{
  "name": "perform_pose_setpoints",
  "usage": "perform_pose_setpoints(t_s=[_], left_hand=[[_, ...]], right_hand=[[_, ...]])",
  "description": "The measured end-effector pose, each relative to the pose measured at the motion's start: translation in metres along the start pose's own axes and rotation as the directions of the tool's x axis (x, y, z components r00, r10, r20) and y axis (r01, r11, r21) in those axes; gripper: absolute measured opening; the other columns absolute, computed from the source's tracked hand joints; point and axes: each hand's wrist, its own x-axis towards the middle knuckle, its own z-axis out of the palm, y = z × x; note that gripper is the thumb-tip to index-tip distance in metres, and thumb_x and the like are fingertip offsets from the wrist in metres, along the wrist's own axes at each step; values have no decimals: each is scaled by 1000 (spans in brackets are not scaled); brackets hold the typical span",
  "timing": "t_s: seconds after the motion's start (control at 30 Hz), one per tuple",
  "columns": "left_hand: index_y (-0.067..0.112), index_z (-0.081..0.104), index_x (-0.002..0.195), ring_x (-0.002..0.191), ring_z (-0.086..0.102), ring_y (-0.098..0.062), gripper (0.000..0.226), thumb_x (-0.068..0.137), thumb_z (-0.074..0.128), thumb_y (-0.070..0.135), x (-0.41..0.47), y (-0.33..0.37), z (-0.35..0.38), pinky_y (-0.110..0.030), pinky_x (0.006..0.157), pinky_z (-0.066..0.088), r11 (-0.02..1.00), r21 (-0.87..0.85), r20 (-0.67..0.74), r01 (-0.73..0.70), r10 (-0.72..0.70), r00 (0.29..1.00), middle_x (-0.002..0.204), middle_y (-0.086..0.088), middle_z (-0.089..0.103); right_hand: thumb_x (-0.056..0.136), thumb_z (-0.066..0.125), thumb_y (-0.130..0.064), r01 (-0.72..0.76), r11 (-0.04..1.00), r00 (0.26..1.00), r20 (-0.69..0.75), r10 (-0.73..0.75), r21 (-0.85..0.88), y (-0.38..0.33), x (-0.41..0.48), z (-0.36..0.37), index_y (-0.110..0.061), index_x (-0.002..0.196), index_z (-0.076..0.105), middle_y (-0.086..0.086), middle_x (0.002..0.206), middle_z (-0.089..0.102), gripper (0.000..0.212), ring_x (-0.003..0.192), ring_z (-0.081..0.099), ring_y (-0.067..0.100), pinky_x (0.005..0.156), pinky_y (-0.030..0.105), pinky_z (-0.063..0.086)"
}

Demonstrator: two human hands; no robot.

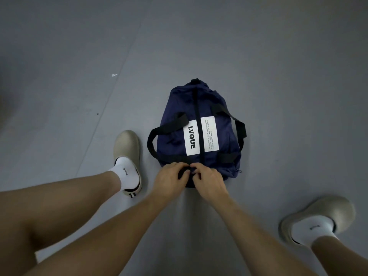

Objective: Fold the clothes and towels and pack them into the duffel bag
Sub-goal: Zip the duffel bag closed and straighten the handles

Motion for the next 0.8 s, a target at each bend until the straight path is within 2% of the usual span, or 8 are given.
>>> perform_pose_setpoints(t_s=[0.1,0.2,0.27,0.33,0.43,0.5,0.7,0.8], left_hand=[[29,67,106,89,62,-11,17,94,61,39,9,6,-2,-27,73,47,1000,17,7,2,-2,1000,96,10,69],[26,62,91,78,64,-13,8,97,59,31,27,6,-6,-27,64,44,989,-100,32,106,-103,994,83,8,68],[27,60,89,77,63,-13,11,99,57,32,39,5,-11,-27,65,40,977,-144,53,157,-151,987,81,9,67],[26,61,93,80,62,-14,12,100,56,34,49,0,-16,-29,69,41,969,-153,54,194,-188,981,86,10,66],[24,63,98,86,61,-15,15,101,53,36,57,-4,-21,-32,75,46,952,-168,102,255,-241,965,94,10,64],[25,64,100,89,62,-16,15,101,53,35,60,-6,-20,-35,79,51,944,-179,116,277,-259,959,96,10,64],[27,63,99,85,61,-7,7,96,63,32,40,-5,-13,-17,67,40,954,-190,-16,232,-239,971,92,15,66],[27,57,103,78,59,-8,22,90,68,41,14,-16,0,-26,65,47,980,-63,-43,190,-192,980,90,12,62]], right_hand=[[94,48,-7,69,997,997,-19,-68,38,10,1,-3,-25,132,56,-5,116,71,43,105,65,18,90,37,51],[95,48,-7,79,993,992,-100,-70,86,15,-3,0,-24,115,56,-5,108,68,28,95,63,18,80,39,54],[95,51,-8,53,993,980,-199,-31,108,23,-6,1,-22,110,59,-4,106,67,22,93,62,17,78,39,55],[96,52,-9,-32,987,964,-254,72,160,37,-7,2,-20,119,64,-3,116,67,28,102,61,17,86,38,55],[97,55,-13,-138,968,968,-179,177,212,55,-8,3,-23,138,56,-2,135,60,41,112,60,18,97,36,51],[98,58,-18,-165,961,971,-132,197,222,59,-7,5,-24,141,52,-4,138,57,45,113,59,18,98,36,50],[92,69,-30,-163,983,979,-108,172,86,49,6,22,-23,124,61,-3,121,62,34,111,57,21,92,41,52],[92,68,-29,-154,982,978,-127,167,106,39,7,32,-22,129,59,-1,124,62,38,116,55,22,95,41,51]])
